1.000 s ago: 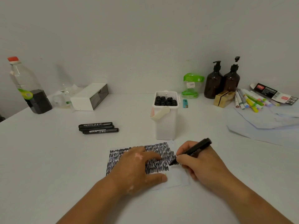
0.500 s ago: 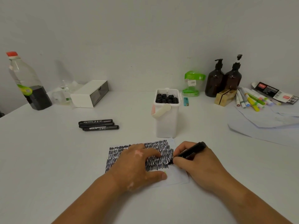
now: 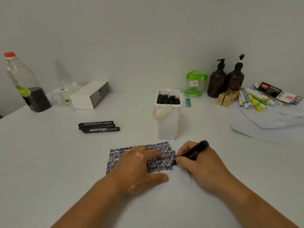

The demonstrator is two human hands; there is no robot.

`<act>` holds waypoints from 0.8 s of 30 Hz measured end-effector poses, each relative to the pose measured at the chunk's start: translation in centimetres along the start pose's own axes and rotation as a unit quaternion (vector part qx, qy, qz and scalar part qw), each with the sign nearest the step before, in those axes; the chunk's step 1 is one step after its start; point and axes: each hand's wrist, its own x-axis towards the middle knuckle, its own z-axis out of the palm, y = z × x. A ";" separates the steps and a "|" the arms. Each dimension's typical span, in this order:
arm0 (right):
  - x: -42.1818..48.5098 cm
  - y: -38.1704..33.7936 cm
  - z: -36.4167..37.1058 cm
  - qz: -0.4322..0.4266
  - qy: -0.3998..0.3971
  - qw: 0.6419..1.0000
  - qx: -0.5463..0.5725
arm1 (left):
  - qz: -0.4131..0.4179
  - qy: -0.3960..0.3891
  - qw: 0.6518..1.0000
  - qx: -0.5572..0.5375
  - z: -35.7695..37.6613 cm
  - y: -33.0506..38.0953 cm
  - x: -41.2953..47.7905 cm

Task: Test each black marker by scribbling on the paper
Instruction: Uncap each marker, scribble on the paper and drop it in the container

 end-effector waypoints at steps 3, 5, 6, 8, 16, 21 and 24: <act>0.0 -0.1 0.0 0.004 -0.006 1.000 0.000 | 0.002 0.003 1.000 -0.002 0.0 0.0 0.0; 0.0 -0.2 -0.1 0.005 -0.021 1.000 -0.003 | 0.001 0.002 1.000 -0.003 0.0 0.0 0.0; 0.0 -0.2 -0.1 0.006 -0.021 1.000 -0.004 | 0.000 0.002 1.000 -0.004 -0.1 0.0 -0.1; 0.1 -0.2 -0.1 0.008 -0.006 1.000 -0.003 | -0.001 0.002 1.000 -0.003 -0.1 0.0 -0.1; 0.0 -0.4 -0.2 0.017 -0.028 0.999 0.004 | -0.001 -0.005 1.000 0.002 -0.2 0.2 -0.1; 0.3 -0.3 -0.6 0.028 0.016 0.998 0.052 | 0.004 0.006 1.000 0.000 -0.2 0.0 -0.2; 0.5 -0.4 -1.3 0.055 0.043 0.978 0.196 | 0.011 0.066 0.994 -0.088 -0.3 0.3 -0.2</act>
